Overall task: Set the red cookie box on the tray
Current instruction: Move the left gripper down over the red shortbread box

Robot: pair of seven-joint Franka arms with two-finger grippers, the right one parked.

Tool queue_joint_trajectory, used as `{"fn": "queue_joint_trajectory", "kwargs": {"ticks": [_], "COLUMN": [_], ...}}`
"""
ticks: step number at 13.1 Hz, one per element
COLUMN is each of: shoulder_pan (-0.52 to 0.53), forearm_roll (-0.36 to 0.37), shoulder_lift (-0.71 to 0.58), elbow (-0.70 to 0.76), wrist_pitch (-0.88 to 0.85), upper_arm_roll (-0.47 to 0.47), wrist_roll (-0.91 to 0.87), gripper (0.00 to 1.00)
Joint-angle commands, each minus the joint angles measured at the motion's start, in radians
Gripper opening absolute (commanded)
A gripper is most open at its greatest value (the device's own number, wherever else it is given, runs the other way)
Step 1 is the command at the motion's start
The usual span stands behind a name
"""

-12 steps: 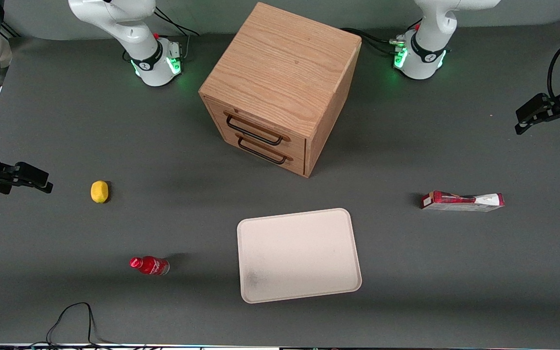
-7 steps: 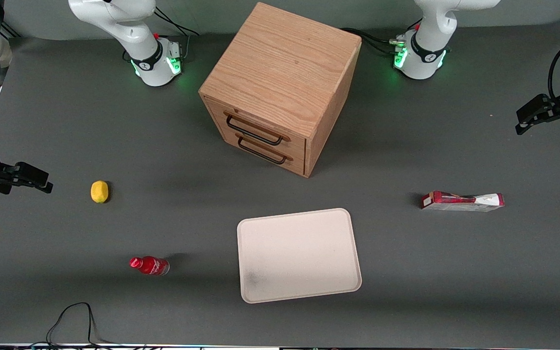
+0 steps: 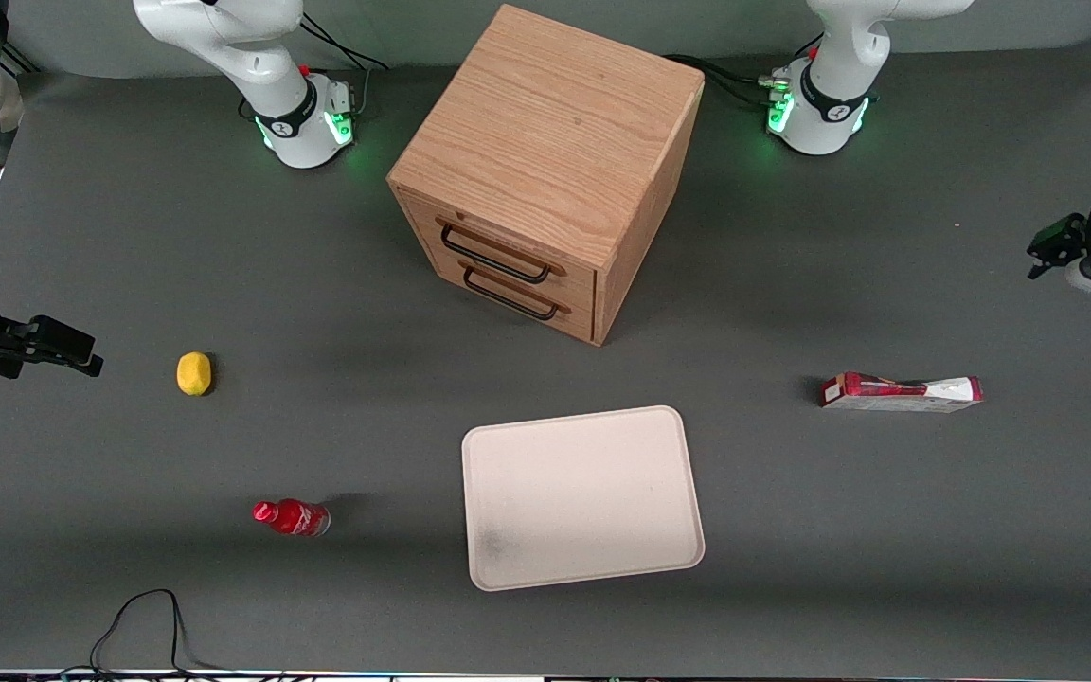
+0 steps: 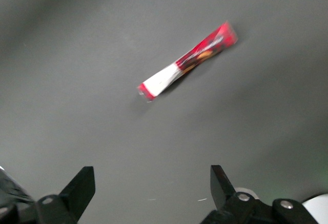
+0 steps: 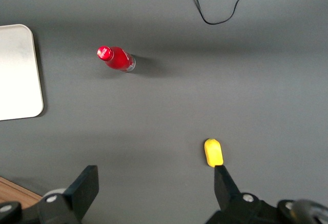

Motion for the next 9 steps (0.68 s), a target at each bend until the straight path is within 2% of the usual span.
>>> {"fn": "queue_joint_trajectory", "kwargs": {"ticks": [1,4,7,9], "shoulder_pan": [0.002,0.0,-0.01,-0.02], "forearm_roll": [0.021,0.015,-0.145,-0.219], "shoulder_lift": [0.036,0.108,0.213,0.262], "elbow": [-0.057,-0.119,-0.124,-0.122], "wrist_pitch": [0.101,0.223,0.234,0.28], "upper_arm_roll": [0.024,0.028,0.028,0.028], "wrist_roll": [0.301,0.473,0.541,0.64], "gripper": [1.0,0.99,0.98,0.98]}}
